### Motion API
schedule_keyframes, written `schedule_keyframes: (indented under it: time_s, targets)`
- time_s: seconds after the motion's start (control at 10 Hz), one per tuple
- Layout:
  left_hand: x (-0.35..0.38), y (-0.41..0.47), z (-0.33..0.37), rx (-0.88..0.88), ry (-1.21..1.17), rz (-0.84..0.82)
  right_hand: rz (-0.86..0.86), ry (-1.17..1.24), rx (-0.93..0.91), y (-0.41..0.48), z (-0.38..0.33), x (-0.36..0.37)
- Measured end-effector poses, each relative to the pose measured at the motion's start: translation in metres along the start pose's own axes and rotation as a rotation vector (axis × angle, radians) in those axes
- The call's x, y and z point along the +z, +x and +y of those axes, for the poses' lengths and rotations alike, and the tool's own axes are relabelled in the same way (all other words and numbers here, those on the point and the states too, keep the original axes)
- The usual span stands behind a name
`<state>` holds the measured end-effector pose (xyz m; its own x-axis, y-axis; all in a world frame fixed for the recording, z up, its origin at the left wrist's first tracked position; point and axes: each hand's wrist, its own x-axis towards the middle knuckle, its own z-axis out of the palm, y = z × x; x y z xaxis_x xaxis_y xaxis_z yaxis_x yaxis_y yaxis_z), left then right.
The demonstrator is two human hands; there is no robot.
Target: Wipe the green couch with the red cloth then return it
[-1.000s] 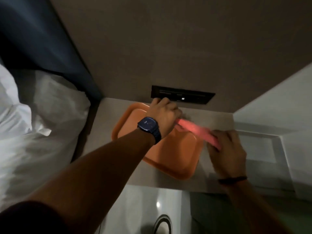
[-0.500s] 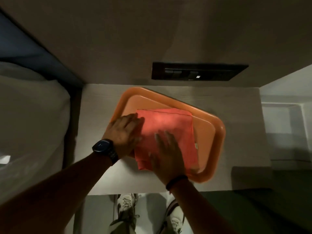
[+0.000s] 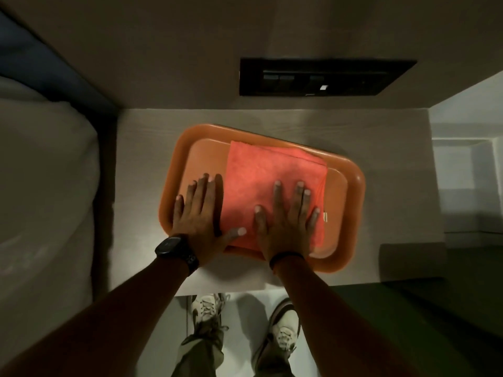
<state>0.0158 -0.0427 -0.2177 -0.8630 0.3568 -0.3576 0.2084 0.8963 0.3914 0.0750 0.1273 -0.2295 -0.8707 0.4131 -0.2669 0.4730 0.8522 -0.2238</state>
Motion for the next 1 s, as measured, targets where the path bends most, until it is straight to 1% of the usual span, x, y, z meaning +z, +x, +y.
schedule_keyframes:
  time_s: [0.1,0.2,0.3,0.4,0.7,0.9,1.0]
  targets:
    - [0.004,-0.014,0.005,-0.040,0.006,-0.025,-0.017,-0.022,-0.074,-0.009,0.001,0.001]
    - [0.004,-0.019,0.006,-0.006,0.068,0.001,-0.031,-0.064,-0.166,-0.016,0.008,0.003]
    - [0.012,-0.017,0.005,-0.019,0.124,-0.031,-0.045,-0.094,-0.250,-0.011,0.018,0.004]
    - [0.023,-0.016,0.007,-0.068,0.162,-0.030,-0.046,-0.098,-0.315,-0.002,0.023,0.003]
    - [0.038,-0.023,0.029,-0.188,0.074,0.032,-0.049,-0.145,-0.433,0.018,0.036,-0.005]
    - [0.028,-0.022,0.032,-0.189,0.036,0.021,-0.100,-0.121,-0.416,0.017,0.034,-0.020]
    - [0.005,-0.015,0.042,-0.117,0.026,0.063,-0.061,-0.017,-0.335,0.011,0.029,-0.043]
